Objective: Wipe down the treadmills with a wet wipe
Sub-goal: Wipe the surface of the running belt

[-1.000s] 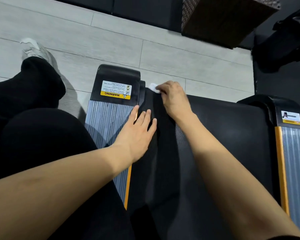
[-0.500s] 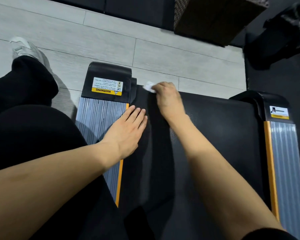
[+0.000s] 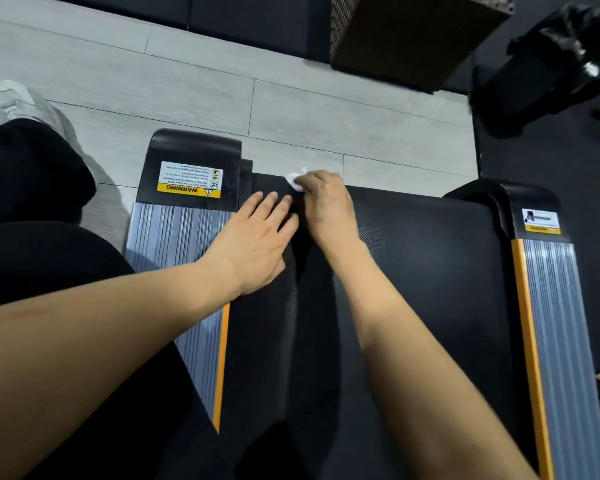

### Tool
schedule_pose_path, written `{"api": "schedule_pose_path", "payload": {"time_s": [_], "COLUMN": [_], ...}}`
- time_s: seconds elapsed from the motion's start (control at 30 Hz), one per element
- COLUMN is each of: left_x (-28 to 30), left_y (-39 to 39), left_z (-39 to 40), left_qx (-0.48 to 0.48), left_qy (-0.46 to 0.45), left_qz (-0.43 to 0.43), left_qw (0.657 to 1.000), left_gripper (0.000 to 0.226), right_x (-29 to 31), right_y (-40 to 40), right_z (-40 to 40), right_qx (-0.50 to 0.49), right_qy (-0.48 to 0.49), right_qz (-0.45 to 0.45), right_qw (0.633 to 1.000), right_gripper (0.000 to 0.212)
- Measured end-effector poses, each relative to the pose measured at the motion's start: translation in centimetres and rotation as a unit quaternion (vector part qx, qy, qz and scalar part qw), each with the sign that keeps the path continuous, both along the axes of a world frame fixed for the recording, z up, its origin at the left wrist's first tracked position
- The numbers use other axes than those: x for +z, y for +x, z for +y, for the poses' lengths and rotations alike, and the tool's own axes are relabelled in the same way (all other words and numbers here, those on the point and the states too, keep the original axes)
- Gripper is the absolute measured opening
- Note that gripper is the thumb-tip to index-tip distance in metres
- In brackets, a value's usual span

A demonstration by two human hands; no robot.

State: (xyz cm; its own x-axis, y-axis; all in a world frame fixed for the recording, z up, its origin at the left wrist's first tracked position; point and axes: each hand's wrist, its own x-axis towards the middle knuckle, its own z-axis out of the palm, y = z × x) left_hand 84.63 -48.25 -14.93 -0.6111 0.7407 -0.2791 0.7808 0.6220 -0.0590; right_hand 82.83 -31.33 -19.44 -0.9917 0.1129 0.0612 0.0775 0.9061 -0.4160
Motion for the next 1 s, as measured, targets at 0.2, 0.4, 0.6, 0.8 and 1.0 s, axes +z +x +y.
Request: {"api": "schedule_pose_path", "payload": {"time_s": [0.2, 0.4, 0.6, 0.8, 1.0], "left_x": [-1.8, -2.0, -2.5, -2.6, -2.1], "left_y": [1.3, 2.4, 4.3, 4.5, 4.4], "left_z": [-0.3, 2.6, 4.0, 4.5, 4.8], "left_qx": [-0.011, -0.027, -0.024, -0.008, -0.004], "left_qy": [-0.002, 0.012, -0.090, -0.113, -0.141], "left_qz": [-0.039, -0.076, -0.118, -0.116, -0.119], "left_qw": [0.999, 0.997, 0.989, 0.987, 0.983], "left_gripper": [0.074, 0.078, 0.113, 0.118, 0.117], "right_x": [1.1, 1.0, 1.2, 2.1, 1.4], "right_y": [3.7, 0.6, 0.5, 4.3, 2.1], "right_z": [13.8, 7.3, 10.7, 22.1, 8.2], "right_qx": [-0.210, -0.191, -0.043, -0.356, -0.074], "right_qy": [0.096, 0.011, 0.066, 0.100, 0.021], "right_qz": [-0.059, -0.086, -0.112, -0.110, -0.072], "right_qw": [0.971, 0.978, 0.991, 0.923, 0.994], "right_gripper": [0.046, 0.043, 0.038, 0.048, 0.037]}}
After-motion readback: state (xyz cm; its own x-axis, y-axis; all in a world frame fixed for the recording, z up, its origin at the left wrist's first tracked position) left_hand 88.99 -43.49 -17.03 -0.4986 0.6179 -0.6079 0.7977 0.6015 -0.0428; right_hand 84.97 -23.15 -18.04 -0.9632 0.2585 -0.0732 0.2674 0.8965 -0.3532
